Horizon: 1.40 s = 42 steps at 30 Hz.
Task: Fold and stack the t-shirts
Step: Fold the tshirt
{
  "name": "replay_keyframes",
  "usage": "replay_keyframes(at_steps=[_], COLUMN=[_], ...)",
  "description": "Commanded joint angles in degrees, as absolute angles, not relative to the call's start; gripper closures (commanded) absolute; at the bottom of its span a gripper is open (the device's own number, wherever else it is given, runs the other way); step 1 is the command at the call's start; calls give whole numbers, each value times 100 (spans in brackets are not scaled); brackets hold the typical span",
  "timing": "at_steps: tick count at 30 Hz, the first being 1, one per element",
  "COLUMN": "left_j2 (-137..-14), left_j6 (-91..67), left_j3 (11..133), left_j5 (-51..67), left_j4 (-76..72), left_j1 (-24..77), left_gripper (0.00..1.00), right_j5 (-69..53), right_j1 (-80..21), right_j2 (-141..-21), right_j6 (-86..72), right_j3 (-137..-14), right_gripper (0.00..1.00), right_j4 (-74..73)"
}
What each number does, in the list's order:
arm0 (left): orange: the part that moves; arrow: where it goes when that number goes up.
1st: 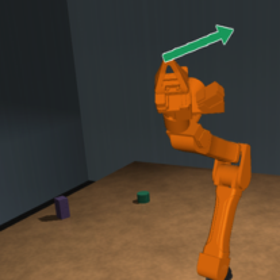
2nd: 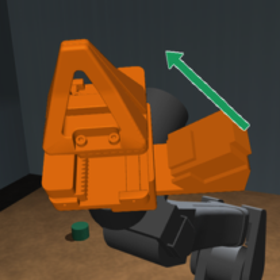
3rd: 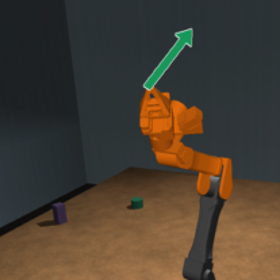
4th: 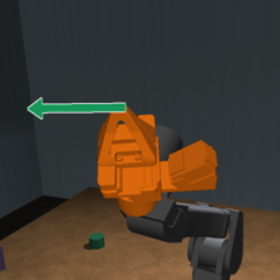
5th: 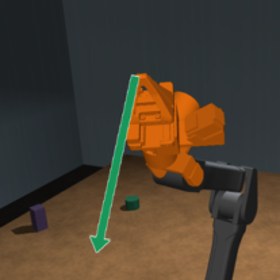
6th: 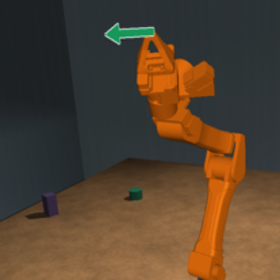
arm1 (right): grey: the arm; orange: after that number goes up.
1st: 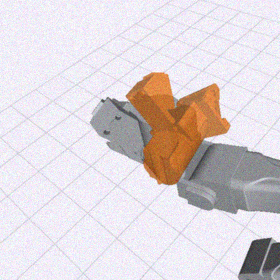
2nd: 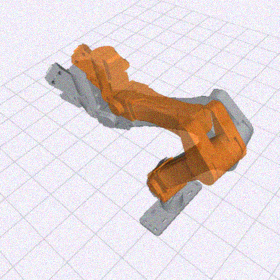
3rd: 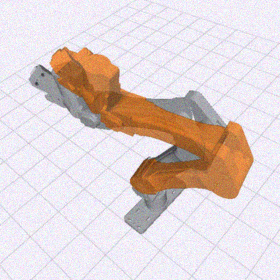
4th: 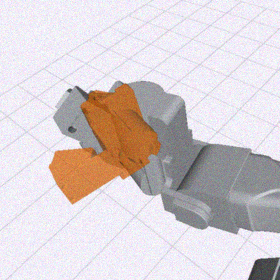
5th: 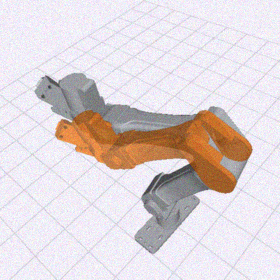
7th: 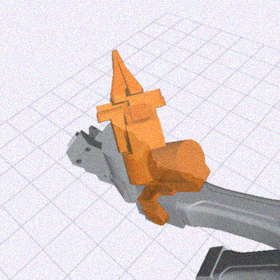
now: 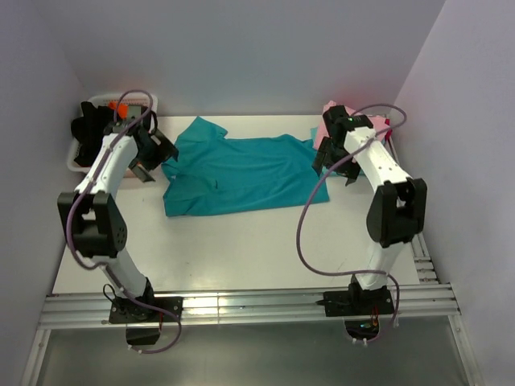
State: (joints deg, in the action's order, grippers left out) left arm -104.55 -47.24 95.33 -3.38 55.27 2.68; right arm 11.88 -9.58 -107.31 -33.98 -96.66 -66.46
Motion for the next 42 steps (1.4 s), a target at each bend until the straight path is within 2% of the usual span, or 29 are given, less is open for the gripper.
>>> replay_keyframes(at_steps=[1, 5, 11, 24, 27, 31, 34, 37, 38, 39, 40, 41, 42], left_j2=[-9687, -9062, -8833, -9817, -10045, -10256, -10423, -10547, -10616, -10643, -10670, -10722, -10731], left_j6=[-4693, -4877, -4896, -4957, -4966, -4983, -4966, -4940, -4939, -4939, -4939, -4939, -4939], left_j3=[8414, 6825, 6144, 6582, 6723, 6916, 7022, 7058, 7066, 7066, 7075, 7075, 7066], left_j5=[-404, -220, -255, -545, -676, -922, -1186, -1327, -1345, -1371, -1371, -1371, -1371], left_j4=[5398, 4975, 4729, 4588, 4570, 4570, 4562, 4518, 4500, 4500, 4509, 4491, 4483], left_j1=[343, 360, 466, 483, 492, 483, 475, 440, 431, 413, 396, 387, 378], left_gripper=[2, 3, 4, 6, 9, 19, 27, 48, 55, 65, 68, 71, 75], right_j5=[1231, 1011, 984, 1292, 1257, 1239, 1204, 1195, 1187, 1195, 1187, 1187, 1178], right_j1=[-941, -958, -993, -984, -984, -984, -984, -984, -984, -984, -984, -984, -976], right_j2=[-10092, -9765, -9791, -11152, -11408, -11724, -11821, -11725, -11716, -11707, -11707, -11716, -11716], right_j6=[-3410, -3515, -3595, -3612, -3639, -3674, -3691, -3709, -3700, -3683, -3674, -3656, -3656], right_j3=[-8774, -7894, -7260, -8191, -8384, -8569, -8535, -8359, -8297, -8297, -8297, -8297, -8314], right_gripper=[4, 5, 5, 6, 7, 10, 19, 33, 52, 59, 63, 76, 77], right_j4=[-6364, -6021, -5582, -5309, -5256, -5247, -5186, -5045, -5019, -5019, -5027, -5027, -5019])
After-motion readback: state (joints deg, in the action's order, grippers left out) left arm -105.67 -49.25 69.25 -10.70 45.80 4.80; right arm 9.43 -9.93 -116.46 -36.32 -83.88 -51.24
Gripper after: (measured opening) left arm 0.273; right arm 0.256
